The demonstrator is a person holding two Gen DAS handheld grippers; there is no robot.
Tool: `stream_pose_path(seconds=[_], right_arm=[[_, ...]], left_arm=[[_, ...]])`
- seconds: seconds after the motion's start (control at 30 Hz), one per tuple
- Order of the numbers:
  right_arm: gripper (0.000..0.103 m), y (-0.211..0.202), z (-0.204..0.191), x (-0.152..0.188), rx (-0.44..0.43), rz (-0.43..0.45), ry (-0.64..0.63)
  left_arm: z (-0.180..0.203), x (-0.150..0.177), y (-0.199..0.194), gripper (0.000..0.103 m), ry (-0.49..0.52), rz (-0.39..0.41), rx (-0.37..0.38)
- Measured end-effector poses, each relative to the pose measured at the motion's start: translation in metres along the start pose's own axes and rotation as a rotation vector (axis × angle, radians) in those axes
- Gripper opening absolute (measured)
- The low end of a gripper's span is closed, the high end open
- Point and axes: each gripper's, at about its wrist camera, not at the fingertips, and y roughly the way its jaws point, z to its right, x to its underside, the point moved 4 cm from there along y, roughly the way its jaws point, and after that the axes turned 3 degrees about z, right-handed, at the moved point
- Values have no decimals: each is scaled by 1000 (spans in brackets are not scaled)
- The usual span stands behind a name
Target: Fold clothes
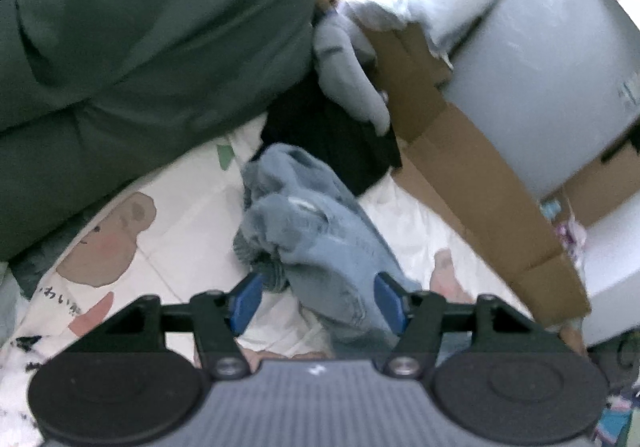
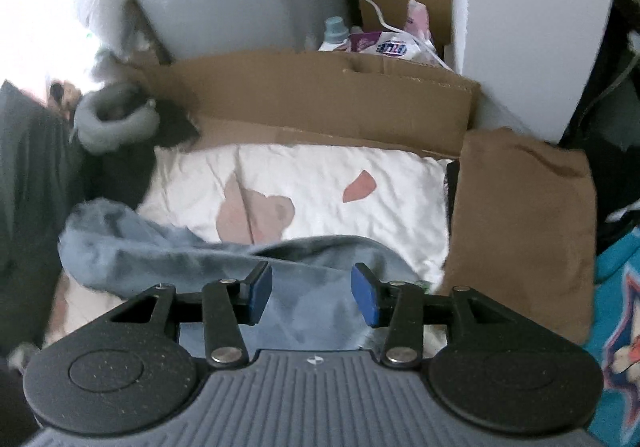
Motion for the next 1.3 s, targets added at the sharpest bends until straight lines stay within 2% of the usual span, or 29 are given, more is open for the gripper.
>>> stream_pose_path(seconds=[0.1, 0.2, 0.53, 0.73, 0.9, 1.07, 1.17, 1.3], right_arm=[[51, 9, 1, -7, -34, 18, 65], [51, 24, -8, -8, -21, -1, 50], [51, 62, -39, -14, -16, -36, -18], [51, 83, -58, -21, -55, -42, -57], [51, 104, -76, -29, -83, -44, -125], [51, 130, -97, -35, -121, -50, -180], [51, 147, -111, -38, -146, -48, -207], [51, 173, -129, -37, -172, -56, -245]], left_arm=[[-1, -12, 0, 65, -2, 6, -29], [-5, -20, 10, 65, -20, 8, -38], [-10, -25, 70, 65, -128, -45, -25], [-5, -28, 104, 65, -142, -60, -21], [-9, -30, 127, 65, -151, -64, -46], [-16, -35, 148, 65, -193, -46, -44], [-24, -42, 163, 65, -230, -28, -29], [-46, -45, 175, 65, -341, -20, -64]])
